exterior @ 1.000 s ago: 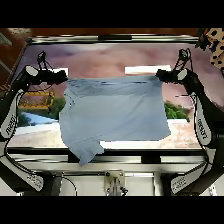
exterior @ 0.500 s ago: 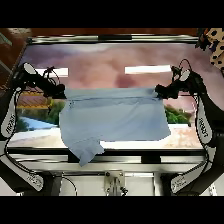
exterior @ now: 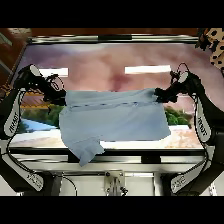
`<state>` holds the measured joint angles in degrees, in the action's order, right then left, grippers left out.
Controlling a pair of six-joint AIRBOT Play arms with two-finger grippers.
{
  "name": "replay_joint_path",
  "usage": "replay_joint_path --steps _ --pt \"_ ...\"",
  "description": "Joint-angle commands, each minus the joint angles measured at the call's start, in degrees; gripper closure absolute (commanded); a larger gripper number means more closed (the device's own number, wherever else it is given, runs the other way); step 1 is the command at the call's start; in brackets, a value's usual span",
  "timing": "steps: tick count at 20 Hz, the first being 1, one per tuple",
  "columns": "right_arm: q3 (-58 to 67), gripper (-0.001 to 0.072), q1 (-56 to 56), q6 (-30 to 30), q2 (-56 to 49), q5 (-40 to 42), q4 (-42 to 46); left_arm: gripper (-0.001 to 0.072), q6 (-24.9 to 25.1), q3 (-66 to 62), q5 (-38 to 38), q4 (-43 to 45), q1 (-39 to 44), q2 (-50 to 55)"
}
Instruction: Fold the shirts.
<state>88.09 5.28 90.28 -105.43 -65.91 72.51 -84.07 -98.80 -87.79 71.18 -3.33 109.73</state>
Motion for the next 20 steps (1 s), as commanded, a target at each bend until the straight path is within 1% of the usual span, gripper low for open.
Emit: replay_joint_path --steps 1,2,3,4,5,7,8,9,10,13,15,17,20 --pt "1.07 0.0256 0.02 -2.27 1.27 -1.88 -0.52 0.0356 0.35 -0.39 -1.22 -2.29 -0.22 -0.61" --pt "2.01 0.0252 0.22 -3.23 2.43 -3.61 0.07 0.0355 0.66 -0.72 -1.7 -3.78 -0.63 -1.46" --pt "3.02 0.0252 0.7 -4.68 4.07 -5.99 0.11 0.0319 0.66 -0.9 -2.14 -5.35 -1.14 -2.82" --pt "3.65 0.0251 1.53 -5.64 5.84 -8.79 0.15 0.0258 0.66 -0.87 -2.73 -6.67 -1.73 -4.39" --pt "3.69 0.0251 2.93 -6.45 8.02 -12.31 0.37 0.0236 0.68 -0.87 -4.28 -7.34 -2.36 -6.16" --pt "3.65 0.025 6.69 -7.28 11.17 -22.12 2.21 0.0239 0.85 0.22 -8.72 -7.39 -3.63 -9.7" --pt "2.86 0.025 9.01 -7.8 12.63 -27.04 2.58 0.0264 1.42 2.47 -10.62 -8.35 -4.33 -11.82" --pt "0.72 0.0249 11.19 -8.04 14.45 -29.11 2.4 0.027 2.49 6.97 -11.5 -10.47 -5.05 -14.75" --pt "-2.97 0.0249 13.42 -8.31 17.16 -29.11 2.38 0.027 2.6 13.22 -10.78 -11.63 -5.7 -18.16" --pt "-15.17 0.0249 18.69 -11.65 25.64 -24.94 1.25 0.0265 4.42 39.04 -2.25 -13.2 -8.39 -30.84" --pt "-20.15 0.0249 21.4 -13.62 29.64 -23.39 1.09 0.0265 7.72 53.33 0.39 -17.99 -11.1 -38.14" --pt "-21.44 0.0249 23.23 -13.6 31.34 -21.81 -0.24 0.0265 8.7 62.75 1.46 -18.29 -13.03 -43.67" --pt "-21.42 0.0249 23.93 -13.62 31.5 -21.31 -2.95 0.0265 9.51 69.66 5.2 -18.1 -14.14 -48.15"
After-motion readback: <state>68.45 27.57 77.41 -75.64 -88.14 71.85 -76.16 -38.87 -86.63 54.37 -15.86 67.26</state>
